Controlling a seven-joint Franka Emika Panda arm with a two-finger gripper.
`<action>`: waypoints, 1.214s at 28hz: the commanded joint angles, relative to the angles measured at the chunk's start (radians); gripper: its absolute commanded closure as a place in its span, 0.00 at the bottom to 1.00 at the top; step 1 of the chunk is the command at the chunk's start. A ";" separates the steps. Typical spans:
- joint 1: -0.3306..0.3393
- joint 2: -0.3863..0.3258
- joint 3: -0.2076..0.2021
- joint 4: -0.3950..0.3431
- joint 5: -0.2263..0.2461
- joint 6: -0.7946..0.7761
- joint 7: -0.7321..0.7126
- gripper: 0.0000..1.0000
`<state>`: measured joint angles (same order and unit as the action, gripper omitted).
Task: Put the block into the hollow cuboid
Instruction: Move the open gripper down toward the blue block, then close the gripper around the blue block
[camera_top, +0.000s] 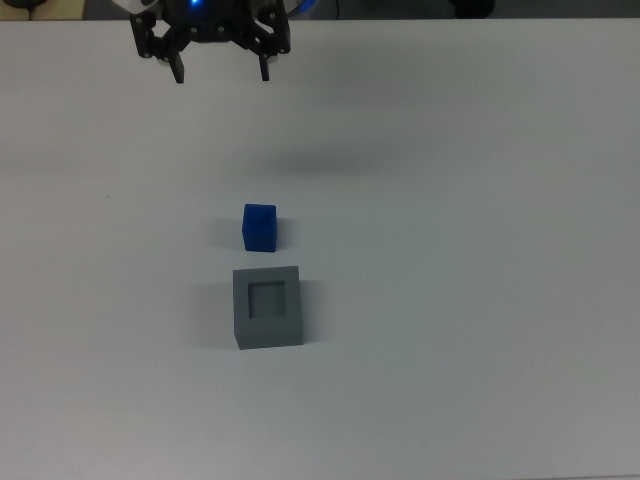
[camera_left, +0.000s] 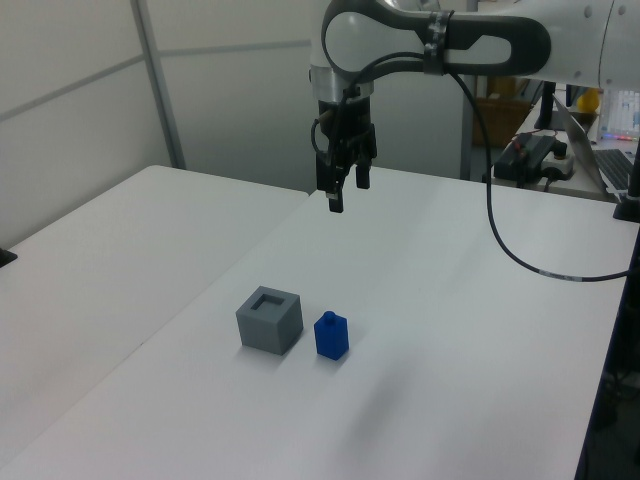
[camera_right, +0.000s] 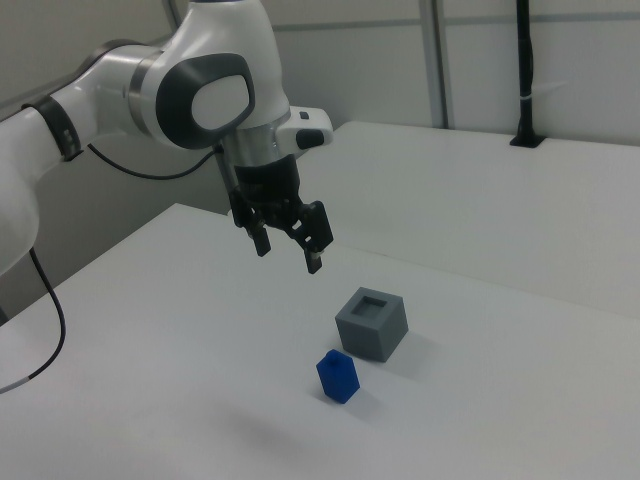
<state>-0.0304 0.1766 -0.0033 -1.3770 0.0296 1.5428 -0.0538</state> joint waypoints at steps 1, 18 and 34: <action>0.006 -0.019 -0.015 -0.022 0.012 0.019 0.008 0.00; 0.118 -0.008 -0.043 -0.284 -0.002 0.356 0.100 0.00; 0.147 0.139 -0.073 -0.369 -0.056 0.562 0.120 0.00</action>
<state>0.1021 0.2706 -0.0557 -1.7366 0.0166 2.0540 0.0534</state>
